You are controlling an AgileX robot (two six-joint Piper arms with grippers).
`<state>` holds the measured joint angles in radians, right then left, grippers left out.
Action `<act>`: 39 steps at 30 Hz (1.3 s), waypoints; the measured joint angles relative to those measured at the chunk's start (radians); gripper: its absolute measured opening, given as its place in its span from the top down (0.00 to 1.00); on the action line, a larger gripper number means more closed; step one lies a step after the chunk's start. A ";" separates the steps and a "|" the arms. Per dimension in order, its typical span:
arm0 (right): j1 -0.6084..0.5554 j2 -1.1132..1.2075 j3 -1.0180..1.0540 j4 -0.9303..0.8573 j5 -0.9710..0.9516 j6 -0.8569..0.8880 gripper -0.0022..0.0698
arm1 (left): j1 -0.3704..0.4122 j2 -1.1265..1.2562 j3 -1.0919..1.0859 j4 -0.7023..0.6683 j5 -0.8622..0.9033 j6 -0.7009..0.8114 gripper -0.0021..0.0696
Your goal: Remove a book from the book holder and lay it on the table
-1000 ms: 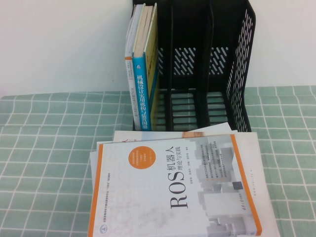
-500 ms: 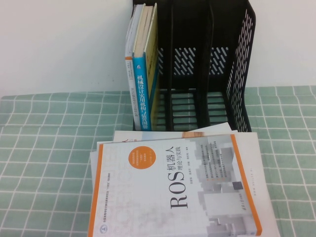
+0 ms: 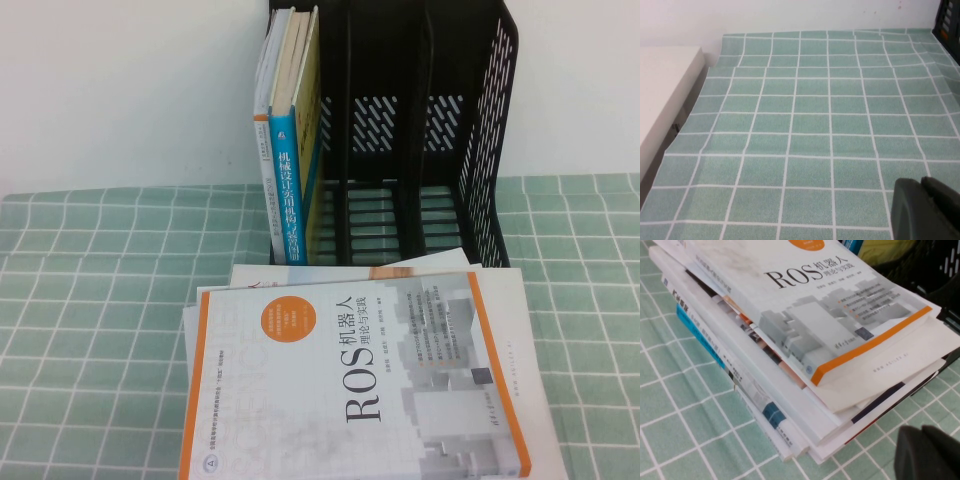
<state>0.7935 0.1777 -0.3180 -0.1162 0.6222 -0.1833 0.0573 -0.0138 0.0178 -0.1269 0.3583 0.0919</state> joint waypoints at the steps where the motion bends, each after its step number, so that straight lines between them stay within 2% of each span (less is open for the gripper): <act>1: 0.000 0.000 0.000 0.000 0.000 0.000 0.97 | 0.000 0.000 0.000 0.000 0.000 0.000 0.97; 8: 0.000 -0.004 0.005 0.000 -0.002 0.002 0.97 | 0.000 0.000 0.002 0.000 0.000 0.000 0.97; 11: -0.036 -0.027 0.018 -0.017 -0.031 0.009 0.97 | 0.000 0.000 0.002 0.000 0.000 0.000 0.97; 15: -0.182 -0.062 0.051 -0.021 -0.127 0.009 0.97 | 0.000 0.000 0.002 0.000 -0.002 0.000 0.97; 20: -0.468 -0.135 0.130 -0.041 -0.265 0.009 0.97 | 0.000 0.000 0.002 0.000 -0.002 0.000 0.97; 23: -0.626 -0.177 0.171 -0.043 -0.291 0.009 0.97 | 0.000 0.000 0.002 0.000 -0.002 0.002 0.97; 26: -0.735 -0.190 0.212 -0.045 -0.304 0.009 0.97 | 0.000 0.000 0.002 0.000 -0.002 0.002 0.97; 32: -0.857 -0.190 0.322 -0.009 -0.319 0.009 0.97 | 0.000 0.000 0.002 0.000 -0.003 0.002 0.97; 39: -0.877 -0.190 0.344 0.004 -0.254 -0.013 0.97 | 0.000 0.000 0.002 0.000 -0.003 0.002 0.97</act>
<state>-0.0833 -0.0123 0.0262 -0.1122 0.3677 -0.1965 0.0573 -0.0138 0.0196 -0.1269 0.3550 0.0943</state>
